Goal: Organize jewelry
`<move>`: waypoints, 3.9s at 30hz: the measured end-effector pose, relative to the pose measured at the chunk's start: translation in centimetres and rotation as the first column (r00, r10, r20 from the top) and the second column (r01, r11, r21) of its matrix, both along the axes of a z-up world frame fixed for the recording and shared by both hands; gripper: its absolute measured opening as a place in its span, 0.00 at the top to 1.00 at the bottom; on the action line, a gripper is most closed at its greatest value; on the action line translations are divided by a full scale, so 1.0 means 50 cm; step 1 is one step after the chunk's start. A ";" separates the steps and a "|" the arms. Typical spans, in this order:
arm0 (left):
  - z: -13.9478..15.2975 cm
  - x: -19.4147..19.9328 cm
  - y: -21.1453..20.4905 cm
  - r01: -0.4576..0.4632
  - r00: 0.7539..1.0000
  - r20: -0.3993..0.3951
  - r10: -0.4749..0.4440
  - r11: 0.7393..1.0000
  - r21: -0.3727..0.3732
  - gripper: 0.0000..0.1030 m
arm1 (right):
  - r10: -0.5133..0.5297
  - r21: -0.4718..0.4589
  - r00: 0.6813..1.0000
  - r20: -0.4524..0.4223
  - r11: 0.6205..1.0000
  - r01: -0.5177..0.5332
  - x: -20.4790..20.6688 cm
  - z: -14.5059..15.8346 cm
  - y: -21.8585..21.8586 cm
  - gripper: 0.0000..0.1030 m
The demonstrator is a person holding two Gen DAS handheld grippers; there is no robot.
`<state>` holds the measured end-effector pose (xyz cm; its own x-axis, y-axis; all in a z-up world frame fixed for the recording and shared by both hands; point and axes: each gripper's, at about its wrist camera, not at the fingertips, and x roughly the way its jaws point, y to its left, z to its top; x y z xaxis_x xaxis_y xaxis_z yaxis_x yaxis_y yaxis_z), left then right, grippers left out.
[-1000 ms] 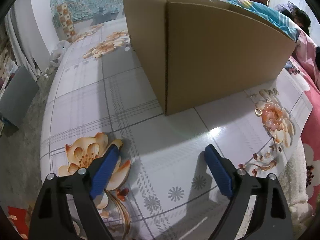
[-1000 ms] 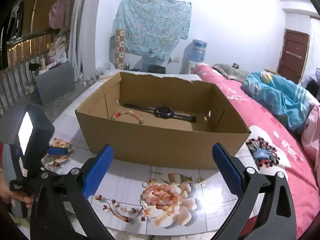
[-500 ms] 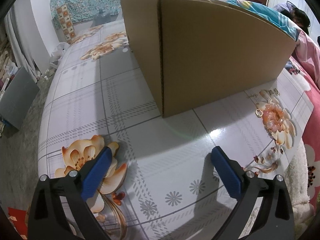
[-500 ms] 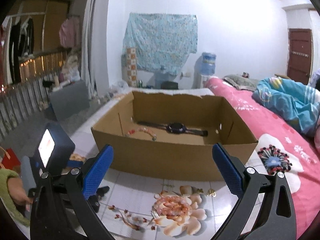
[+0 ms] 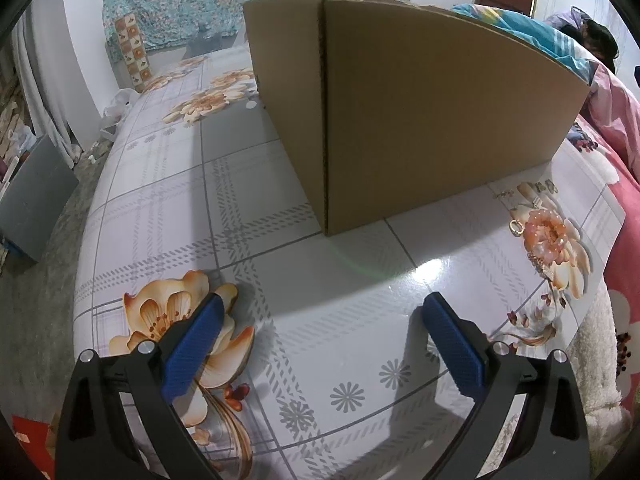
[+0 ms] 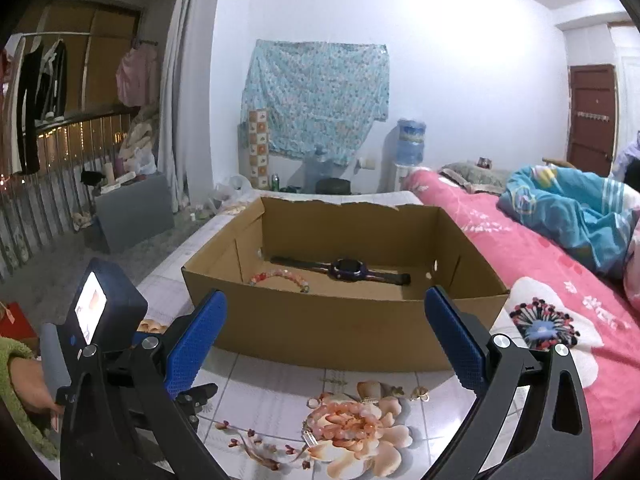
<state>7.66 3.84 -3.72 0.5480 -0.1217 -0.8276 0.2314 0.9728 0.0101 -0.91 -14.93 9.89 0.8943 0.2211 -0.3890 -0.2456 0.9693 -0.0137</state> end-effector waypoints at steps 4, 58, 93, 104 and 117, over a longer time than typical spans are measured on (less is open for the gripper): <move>0.000 0.001 0.001 0.008 1.000 0.001 -0.008 1.000 -0.002 0.05 | 0.013 -0.003 1.000 -0.021 1.000 -0.014 0.003 -0.006 0.004 0.08; 0.040 -0.023 -0.051 0.203 0.974 0.123 -0.189 0.972 -0.118 0.22 | -0.032 0.162 0.920 -0.391 0.981 0.103 -0.025 -0.128 -0.151 0.18; 0.013 -0.012 -0.329 0.613 0.788 0.023 -0.615 0.788 0.066 0.87 | -0.009 0.271 0.877 -0.481 0.949 0.158 0.021 -0.189 -0.231 0.58; 0.092 0.034 -0.280 0.524 0.851 0.119 -0.511 0.841 -0.136 0.91 | -0.018 0.293 0.887 -0.461 0.941 0.172 0.002 -0.174 -0.244 0.58; 0.125 0.030 -0.089 0.304 0.951 0.067 -0.301 0.879 -0.367 0.91 | 0.005 0.291 0.889 -0.457 0.946 0.145 0.013 -0.168 -0.219 0.58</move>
